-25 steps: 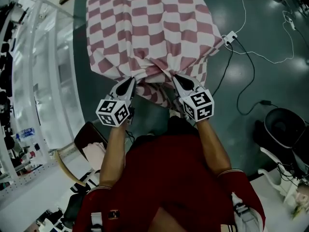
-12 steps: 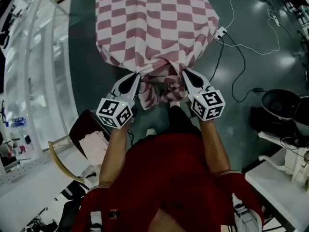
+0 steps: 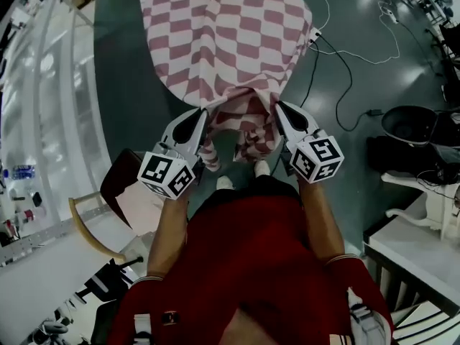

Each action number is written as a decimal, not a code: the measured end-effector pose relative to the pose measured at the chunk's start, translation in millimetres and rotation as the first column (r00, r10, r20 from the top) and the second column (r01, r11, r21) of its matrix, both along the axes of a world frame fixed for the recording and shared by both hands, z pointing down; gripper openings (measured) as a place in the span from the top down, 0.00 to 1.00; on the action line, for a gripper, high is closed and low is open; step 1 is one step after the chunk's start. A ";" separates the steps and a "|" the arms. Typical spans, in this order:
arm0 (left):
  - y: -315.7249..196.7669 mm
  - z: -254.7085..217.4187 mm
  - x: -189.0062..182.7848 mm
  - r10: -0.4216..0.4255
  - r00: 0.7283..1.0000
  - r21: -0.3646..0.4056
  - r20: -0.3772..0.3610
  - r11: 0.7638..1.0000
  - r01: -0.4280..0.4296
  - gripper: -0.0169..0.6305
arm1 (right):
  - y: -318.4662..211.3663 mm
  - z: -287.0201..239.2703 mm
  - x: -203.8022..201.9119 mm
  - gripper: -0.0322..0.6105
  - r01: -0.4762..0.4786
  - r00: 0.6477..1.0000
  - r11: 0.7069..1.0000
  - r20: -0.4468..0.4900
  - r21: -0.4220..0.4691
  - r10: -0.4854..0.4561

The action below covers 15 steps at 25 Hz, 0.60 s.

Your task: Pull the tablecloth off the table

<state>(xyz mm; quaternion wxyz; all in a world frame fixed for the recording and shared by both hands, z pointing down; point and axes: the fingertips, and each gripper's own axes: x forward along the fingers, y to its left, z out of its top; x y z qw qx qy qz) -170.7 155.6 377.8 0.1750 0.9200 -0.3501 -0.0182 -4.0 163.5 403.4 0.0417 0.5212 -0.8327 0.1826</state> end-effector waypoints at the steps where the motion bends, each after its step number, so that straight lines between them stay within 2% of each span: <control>1: 1.4 -12.3 -0.9 0.003 1.000 0.008 -0.002 1.000 -0.003 0.95 | 1.6 -11.0 0.1 0.93 -0.001 1.000 1.000 0.003 0.004 0.001; 6: 25.7 -54.8 8.4 -0.005 1.000 0.049 -0.009 0.999 0.006 0.95 | 23.8 -46.5 8.6 0.93 0.020 1.000 0.999 0.023 0.043 -0.021; 10: 82.0 -52.2 47.9 -0.054 0.999 0.078 -0.004 0.996 0.054 0.95 | 72.7 -37.9 45.2 0.93 0.068 0.996 0.995 0.051 0.074 -0.071; 15: 127.6 -69.0 91.4 -0.097 0.995 0.087 0.008 0.992 0.096 0.95 | 103.9 -48.2 83.6 0.93 0.128 0.986 0.988 0.092 0.085 -0.136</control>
